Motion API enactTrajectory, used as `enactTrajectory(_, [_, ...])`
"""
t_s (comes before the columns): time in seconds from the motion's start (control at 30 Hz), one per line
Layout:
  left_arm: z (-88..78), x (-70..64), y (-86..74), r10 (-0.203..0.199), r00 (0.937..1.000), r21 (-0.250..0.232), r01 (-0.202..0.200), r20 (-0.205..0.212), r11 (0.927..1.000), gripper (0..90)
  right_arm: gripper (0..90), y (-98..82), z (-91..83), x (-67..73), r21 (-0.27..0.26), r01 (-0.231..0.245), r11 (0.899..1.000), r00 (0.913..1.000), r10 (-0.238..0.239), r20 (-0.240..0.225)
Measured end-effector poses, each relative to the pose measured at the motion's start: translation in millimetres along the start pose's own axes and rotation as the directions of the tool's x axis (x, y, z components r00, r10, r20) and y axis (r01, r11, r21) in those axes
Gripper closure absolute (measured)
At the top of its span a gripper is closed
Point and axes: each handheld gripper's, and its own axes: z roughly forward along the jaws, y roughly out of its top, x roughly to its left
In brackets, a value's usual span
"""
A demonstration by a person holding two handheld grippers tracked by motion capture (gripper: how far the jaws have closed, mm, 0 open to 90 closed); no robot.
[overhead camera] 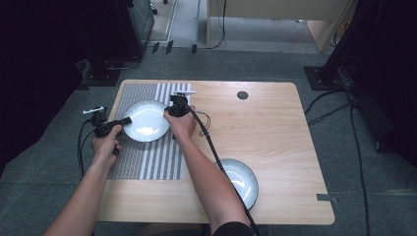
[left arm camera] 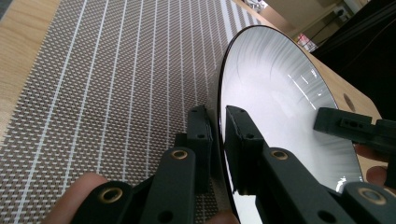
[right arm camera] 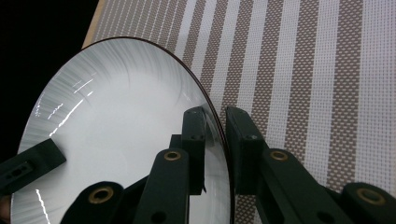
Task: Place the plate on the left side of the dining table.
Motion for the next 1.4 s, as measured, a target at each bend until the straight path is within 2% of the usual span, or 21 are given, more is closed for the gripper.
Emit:
enactTrajectory(0.17, [5.6,6.3,-1.5,-0.018,0.9998,0.015,0.018,-0.002,0.9997,80.7,78.7,3.1,7.0,2.1,0.002,0.047,0.999,0.9987,-0.047,0.018])
enactTrajectory(0.33, [9.3,9.7,-3.5,-0.019,0.9998,0.027,0.019,-0.007,0.9995,80.2,78.4,2.1,10.8,0.2,-0.007,0.042,0.999,0.9990,-0.042,0.015])
enactTrajectory(0.47, [10.4,8.4,-4.7,-0.003,0.9997,0.027,0.003,-0.023,0.9996,79.7,78.3,-0.2,14.8,-1.9,-0.018,0.061,0.998,0.9980,-0.061,0.021])
enactTrajectory(0.77, [11.5,9.5,-7.8,0.000,0.9997,0.032,0.001,-0.026,0.9995,78.6,75.2,-2.7,17.2,-2.3,0.004,0.065,0.998,0.9977,-0.065,0.020])
enactTrajectory(0.87, [11.7,11.0,-6.8,0.012,0.9996,0.046,-0.011,-0.025,0.9989,78.2,70.9,-3.0,18.2,-3.2,0.007,0.067,0.998,0.9977,-0.067,-0.001])
enactTrajectory(0.93, [11.0,11.6,-6.1,0.023,0.9995,0.052,-0.021,-0.022,0.9984,78.3,68.4,-2.4,18.3,-6.0,0.008,0.066,0.998,0.9973,-0.065,-0.032])
enactTrajectory(1.0, [8.4,10.3,-5.7,0.063,0.9973,0.034,-0.062,-0.036,0.9975,78.0,63.7,-1.4,17.3,-8.4,-0.004,0.065,0.998,0.9967,-0.065,-0.048])
enactTrajectory(1.07, [4.1,10.8,-4.1,0.076,0.9965,0.014,-0.075,-0.034,0.9971,71.3,59.4,1.0,13.9,-11.0,-0.023,0.083,0.996,0.9955,-0.084,-0.043])
enactTrajectory(1.1, [1.4,11.4,-3.1,0.075,0.9963,0.002,-0.075,-0.040,0.9971,64.1,56.0,3.3,9.3,-12.9,-0.052,0.125,0.991,0.9916,-0.127,-0.026])
enactTrajectory(1.17, [-5.7,12.5,-1.1,0.086,0.9942,-0.025,-0.087,-0.066,0.9959,60.8,54.9,4.5,6.6,-13.8,-0.060,0.143,0.988,0.9893,-0.144,-0.022])
enactTrajectory(1.23, [-14.6,12.2,0.2,0.096,0.9933,-0.039,-0.098,-0.065,0.9944,52.1,50.8,7.7,-1.9,-16.5,-0.078,0.191,0.979,0.9807,-0.193,-0.027])
enactTrajectory(1.27, [-14.6,12.2,0.2,0.096,0.9933,-0.039,-0.098,-0.065,0.9944,48.6,50.8,7.7,-1.9,-16.5,-0.078,0.191,0.979,0.9807,-0.193,-0.027])
enactTrajectory(1.3, [-21.4,8.8,0.0,0.129,0.9894,-0.044,-0.132,-0.065,0.9902,44.7,50.5,9.6,-9.0,-17.6,-0.087,0.228,0.970,0.9726,-0.231,-0.026])
enactTrajectory(1.33, [-21.4,8.8,0.0,0.129,0.9894,-0.044,-0.132,-0.065,0.9902,43.2,50.5,9.6,-9.0,-17.6,-0.087,0.228,0.970,0.9726,-0.231,-0.026])
enactTrajectory(1.37, [-27.5,5.1,-1.3,0.155,0.9864,-0.050,-0.158,-0.055,0.9862,43.2,50.1,10.0,-11.7,-18.4,-0.098,0.237,0.967,0.9703,-0.241,-0.024])
enactTrajectory(1.4, [-29.8,3.3,-2.0,0.165,0.9848,-0.052,-0.168,-0.053,0.9844,38.4,48.8,11.0,-18.5,-20.7,-0.111,0.240,0.964,0.9692,-0.244,-0.029])
